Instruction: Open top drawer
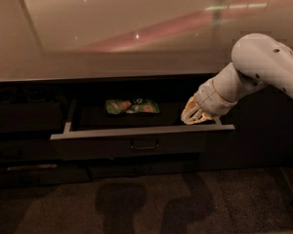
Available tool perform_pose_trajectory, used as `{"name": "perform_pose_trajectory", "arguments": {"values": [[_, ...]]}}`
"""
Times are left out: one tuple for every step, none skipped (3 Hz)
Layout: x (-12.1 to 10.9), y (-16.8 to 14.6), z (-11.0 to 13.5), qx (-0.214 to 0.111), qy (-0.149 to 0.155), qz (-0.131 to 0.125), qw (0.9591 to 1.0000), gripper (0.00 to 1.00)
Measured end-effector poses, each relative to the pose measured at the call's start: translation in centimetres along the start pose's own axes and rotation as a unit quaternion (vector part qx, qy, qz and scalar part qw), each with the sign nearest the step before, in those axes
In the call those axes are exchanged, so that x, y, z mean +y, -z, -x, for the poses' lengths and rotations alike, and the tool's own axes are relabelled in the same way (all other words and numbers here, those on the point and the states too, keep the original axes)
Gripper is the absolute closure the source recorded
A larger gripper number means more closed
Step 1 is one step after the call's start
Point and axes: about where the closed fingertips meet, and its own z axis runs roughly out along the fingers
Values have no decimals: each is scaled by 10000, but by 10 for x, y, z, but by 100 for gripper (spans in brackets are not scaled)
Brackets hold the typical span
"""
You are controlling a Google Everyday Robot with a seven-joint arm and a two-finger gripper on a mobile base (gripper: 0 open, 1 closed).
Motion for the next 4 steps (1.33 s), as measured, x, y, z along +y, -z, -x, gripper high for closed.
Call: {"name": "perform_pose_trajectory", "arguments": {"values": [[0,0,0,-1,-1,0,10000,100],[-4,2,-6,8,-87,-1,10000,100],[-17,15,-27,28,-341,-111,9994,100],[-17,14,-27,34,-339,-103,9994,100]]}}
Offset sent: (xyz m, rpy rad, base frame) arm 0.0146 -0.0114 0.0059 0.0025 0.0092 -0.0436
